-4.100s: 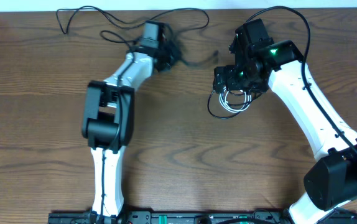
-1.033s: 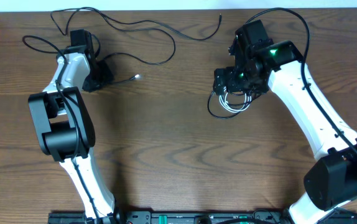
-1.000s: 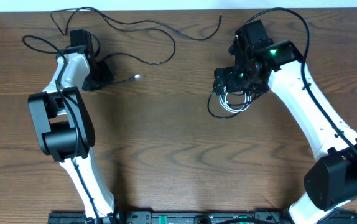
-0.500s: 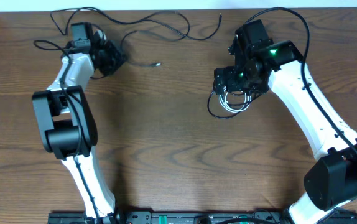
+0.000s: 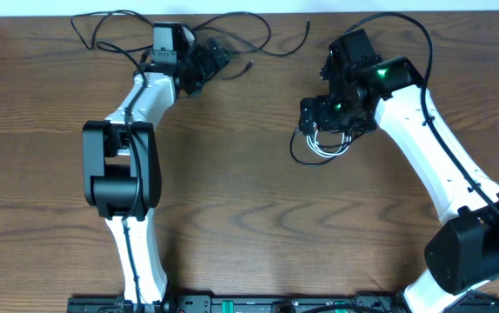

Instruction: Untangle cables

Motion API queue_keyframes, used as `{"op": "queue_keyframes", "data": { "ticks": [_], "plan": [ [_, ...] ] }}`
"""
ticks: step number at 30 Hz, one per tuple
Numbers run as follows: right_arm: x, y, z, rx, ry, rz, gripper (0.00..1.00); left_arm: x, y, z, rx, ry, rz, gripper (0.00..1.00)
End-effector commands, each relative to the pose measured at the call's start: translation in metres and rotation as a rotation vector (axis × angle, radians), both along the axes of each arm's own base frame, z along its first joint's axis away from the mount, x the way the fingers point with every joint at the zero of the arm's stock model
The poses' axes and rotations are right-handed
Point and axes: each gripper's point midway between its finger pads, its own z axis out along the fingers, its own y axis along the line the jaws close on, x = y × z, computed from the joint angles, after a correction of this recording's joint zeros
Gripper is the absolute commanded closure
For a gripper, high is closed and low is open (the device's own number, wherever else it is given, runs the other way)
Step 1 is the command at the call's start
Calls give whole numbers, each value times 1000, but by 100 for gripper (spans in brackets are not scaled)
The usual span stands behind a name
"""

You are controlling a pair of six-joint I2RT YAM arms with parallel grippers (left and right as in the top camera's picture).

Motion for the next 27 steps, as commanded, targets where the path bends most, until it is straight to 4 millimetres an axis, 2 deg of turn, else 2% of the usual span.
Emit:
{"op": "queue_keyframes", "data": {
  "ticks": [1, 3, 6, 10, 16, 17, 22, 24, 27],
  "plan": [
    [-3, 4, -2, 0, 10, 9, 1, -4, 38, -2, 110, 11, -18, 2],
    [-3, 4, -2, 1, 8, 9, 1, -7, 50, 6, 133, 20, -28, 2],
    [-2, 5, -2, 3, 2, 9, 1, -11, 83, 26, 232, 35, 8, 1],
    [-2, 4, -2, 3, 2, 9, 1, -13, 121, 66, 417, -8, 24, 1],
    [-1, 5, -1, 4, -1, 9, 1, -8, 156, 109, 565, -59, 62, 1],
    [0, 5, -1, 6, -6, 9, 1, -2, 169, 132, 590, -101, 80, 1],
    [3, 6, 0, 11, -19, 9, 1, 13, 218, 195, 663, -233, 221, 1],
    [5, 7, 0, 13, -25, 9, 1, 19, 231, 205, 703, -284, 224, 1],
    [7, 8, 1, 16, -33, 9, 1, 28, 251, 202, 766, -325, 221, 1]
  ]
}}
